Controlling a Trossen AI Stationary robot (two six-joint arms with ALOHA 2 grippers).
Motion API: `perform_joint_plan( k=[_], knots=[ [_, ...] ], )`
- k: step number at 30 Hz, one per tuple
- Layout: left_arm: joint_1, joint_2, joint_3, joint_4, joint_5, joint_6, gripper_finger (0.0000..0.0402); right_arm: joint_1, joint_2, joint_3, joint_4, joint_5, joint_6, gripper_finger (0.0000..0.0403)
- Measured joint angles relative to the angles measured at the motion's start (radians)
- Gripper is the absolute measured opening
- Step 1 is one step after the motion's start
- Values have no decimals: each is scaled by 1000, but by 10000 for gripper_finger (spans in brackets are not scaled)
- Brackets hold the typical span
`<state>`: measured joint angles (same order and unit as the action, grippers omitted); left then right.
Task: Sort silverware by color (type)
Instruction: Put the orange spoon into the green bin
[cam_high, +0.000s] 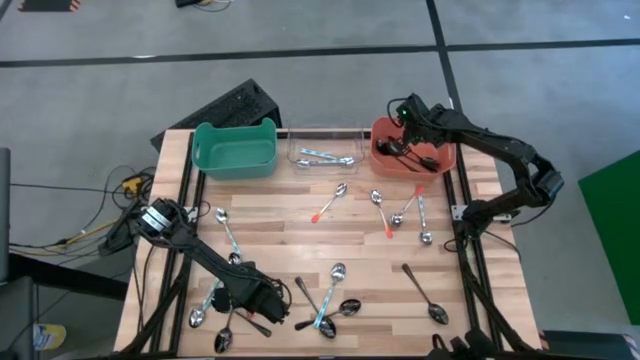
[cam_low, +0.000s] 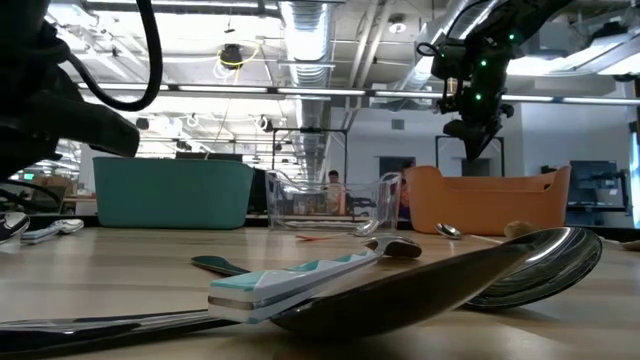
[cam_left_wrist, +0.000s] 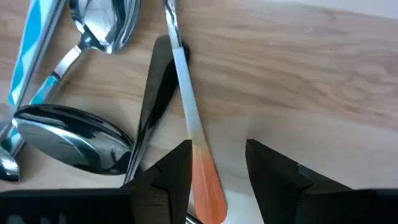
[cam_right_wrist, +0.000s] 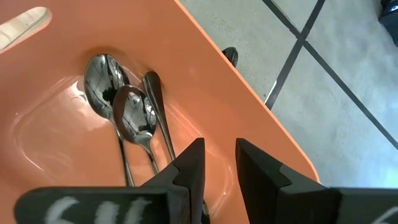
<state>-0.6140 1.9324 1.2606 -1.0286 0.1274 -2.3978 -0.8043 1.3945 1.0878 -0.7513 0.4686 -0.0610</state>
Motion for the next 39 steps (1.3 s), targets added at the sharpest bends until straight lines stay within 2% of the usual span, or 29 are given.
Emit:
perform_joint_plan(
  k=[3, 15, 18, 23, 32, 36, 39],
  knots=[
    [0, 0, 0, -2, 26, -5, 138, 0, 0, 0, 0, 0, 0, 113],
    [31, 0, 0, -47, 3, 7, 138, 0, 0, 0, 0, 0, 0, 113],
    [41, 0, -23, -47, 27, 4, 138, 0, 0, 0, 0, 0, 0, 113],
    [43, -10, -70, 31, 52, -6, 137, 0, 0, 0, 0, -1, 0, 113],
    [62, -8, -100, 40, 51, -5, 137, 0, 0, 0, 1, -32, 0, 113],
    [63, -21, -159, 138, 59, -6, 128, 3, 0, 0, 0, -62, -1, 113],
    [63, -24, -171, 142, 57, -7, 115, 8, 0, 0, 0, -62, -1, 113]
  ],
)
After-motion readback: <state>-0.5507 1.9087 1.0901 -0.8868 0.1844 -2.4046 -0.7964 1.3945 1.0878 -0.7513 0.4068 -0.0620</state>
